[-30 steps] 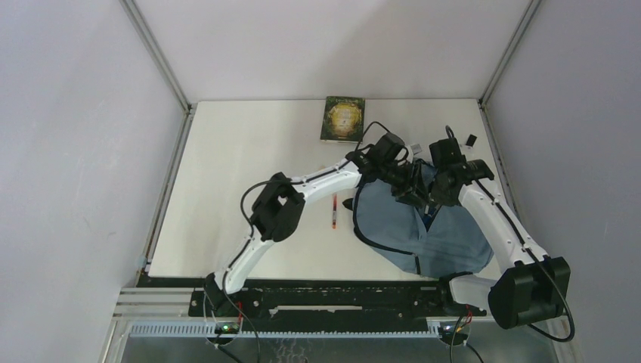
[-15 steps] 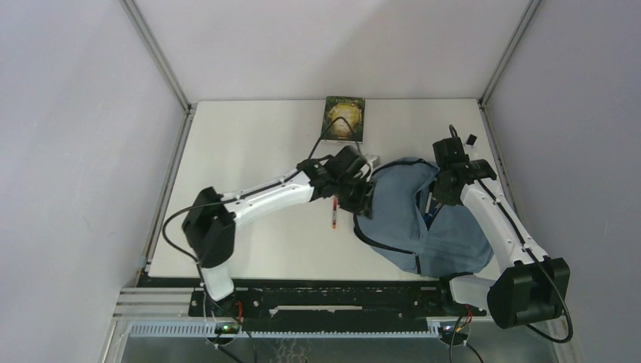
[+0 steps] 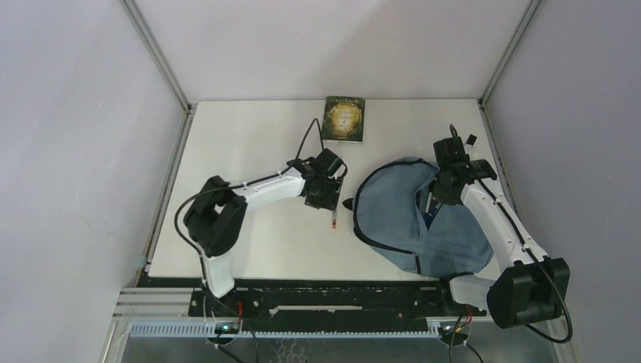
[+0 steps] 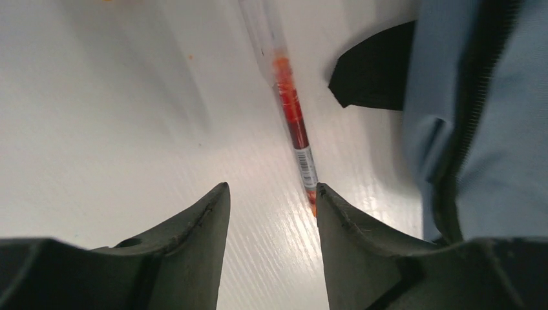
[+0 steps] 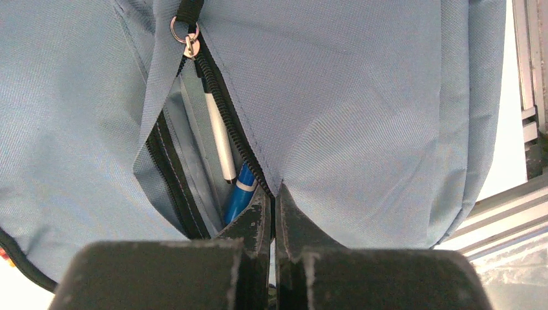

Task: Pack the student bag
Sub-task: Pick up the stationery from the center of the board.

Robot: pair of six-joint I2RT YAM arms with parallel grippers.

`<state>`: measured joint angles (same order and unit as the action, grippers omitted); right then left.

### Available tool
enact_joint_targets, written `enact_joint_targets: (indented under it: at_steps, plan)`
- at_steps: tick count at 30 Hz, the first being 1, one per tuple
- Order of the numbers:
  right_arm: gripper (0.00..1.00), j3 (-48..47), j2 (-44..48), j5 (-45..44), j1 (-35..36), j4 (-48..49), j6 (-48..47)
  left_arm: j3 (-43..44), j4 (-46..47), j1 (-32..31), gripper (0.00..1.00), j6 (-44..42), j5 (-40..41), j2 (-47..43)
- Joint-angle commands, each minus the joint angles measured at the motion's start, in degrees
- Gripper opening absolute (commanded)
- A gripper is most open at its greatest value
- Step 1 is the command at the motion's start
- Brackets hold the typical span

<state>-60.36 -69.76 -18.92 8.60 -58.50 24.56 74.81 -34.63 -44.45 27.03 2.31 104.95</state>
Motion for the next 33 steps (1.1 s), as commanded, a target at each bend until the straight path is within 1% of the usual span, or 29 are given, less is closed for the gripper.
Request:
enact_joint_targets:
  at_steps: [1,5,11,19,25,29,31,32,33]
  plan:
    - [0.0,-0.5,1.6,-0.9,-0.4,1.5,-0.6,3.3,0.0,-0.4,0.57,0.1,-0.8,4.0]
    - [0.0,-0.2,1.7,-0.6,-0.4,2.1,-0.5,5.6,-0.6,-0.3,0.56,1.1,0.2,7.9]
    - [0.0,-0.1,1.4,-0.5,-0.3,2.1,-0.6,6.3,0.0,-0.3,0.53,2.7,1.1,9.1]
    - [0.0,0.1,1.4,-0.5,-0.3,2.3,-0.7,6.1,-0.5,-0.3,0.42,2.8,2.5,11.5]
    - [0.0,0.3,1.9,-0.2,-0.3,2.3,-0.6,7.5,-2.2,-0.3,0.26,1.8,4.4,11.7]
    - [0.0,0.3,2.5,-0.3,-0.3,2.3,-0.7,8.8,-3.4,-0.2,0.13,0.6,6.5,7.9]
    - [0.0,0.4,2.5,-0.2,-0.3,2.4,-0.6,10.3,-4.5,-0.2,0.04,-0.2,6.8,6.4]
    - [0.0,0.4,2.6,-0.3,-0.3,2.4,-0.6,11.1,-5.0,-0.3,0.01,-0.5,6.8,5.8]
    - [0.0,0.4,2.5,-0.2,-0.3,2.5,-0.6,11.9,-5.5,-0.2,0.0,-0.9,6.6,5.2]
